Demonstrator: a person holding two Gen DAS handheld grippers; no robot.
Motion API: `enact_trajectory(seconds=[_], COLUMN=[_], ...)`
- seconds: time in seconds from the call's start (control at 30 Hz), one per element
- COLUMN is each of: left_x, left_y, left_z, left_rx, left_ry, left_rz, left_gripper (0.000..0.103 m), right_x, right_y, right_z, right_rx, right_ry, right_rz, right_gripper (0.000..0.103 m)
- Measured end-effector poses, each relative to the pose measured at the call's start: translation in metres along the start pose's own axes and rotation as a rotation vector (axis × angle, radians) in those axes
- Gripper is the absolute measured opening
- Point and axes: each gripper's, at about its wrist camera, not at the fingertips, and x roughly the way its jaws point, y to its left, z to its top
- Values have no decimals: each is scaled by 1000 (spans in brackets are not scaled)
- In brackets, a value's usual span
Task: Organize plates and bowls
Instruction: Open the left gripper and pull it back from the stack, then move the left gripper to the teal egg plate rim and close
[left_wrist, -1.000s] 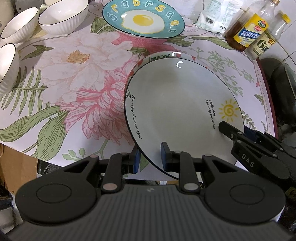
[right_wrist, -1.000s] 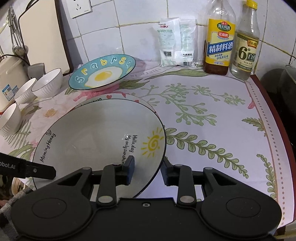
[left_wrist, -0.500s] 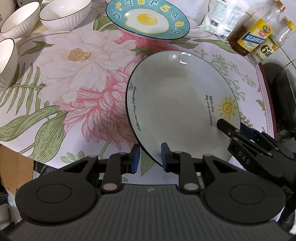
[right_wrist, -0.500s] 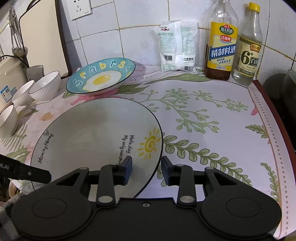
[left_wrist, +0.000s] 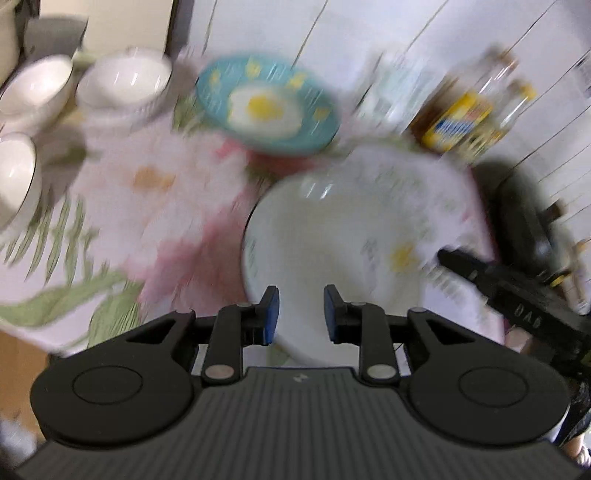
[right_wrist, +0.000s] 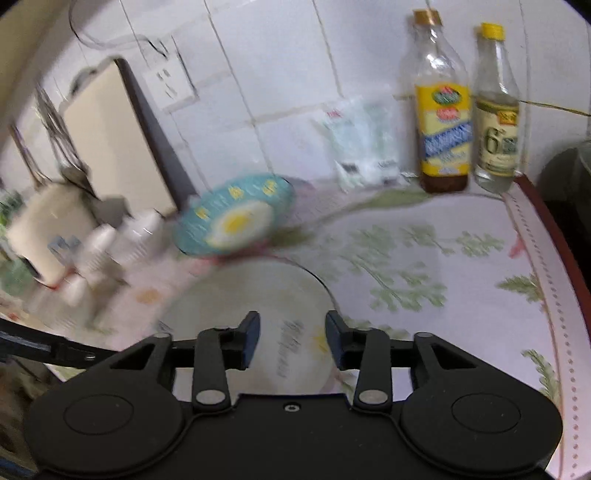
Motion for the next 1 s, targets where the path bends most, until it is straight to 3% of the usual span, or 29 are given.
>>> enact_trajectory(seconds=[0.13,0.23,0.33,0.5,0.7,1.0], left_x=[-7,-1,14,31,47,101], left_y=[15,23,34,48,58,66], left_z=[7,14,16,21,43,83], left_rx=[-34,-34,-43,-53,-76,-110], left_ry=[-102,-127,-129,-245,-385,-342], left_rz=[-32,-5,38,142,180,246], left_gripper=[29,34,37,41,60,65], right_x=[4,18,38,89,143,196], right_y=[7,12,13,-1,-27,-51], right_z=[21,36,46,61,80,87], right_rx=[31,26,-5,23,165,333], right_ry=[-8,-12,-31,-5,96,142], right_rz=[91,115,173,222,197,163], right_gripper=[67,70,80,81,81,81])
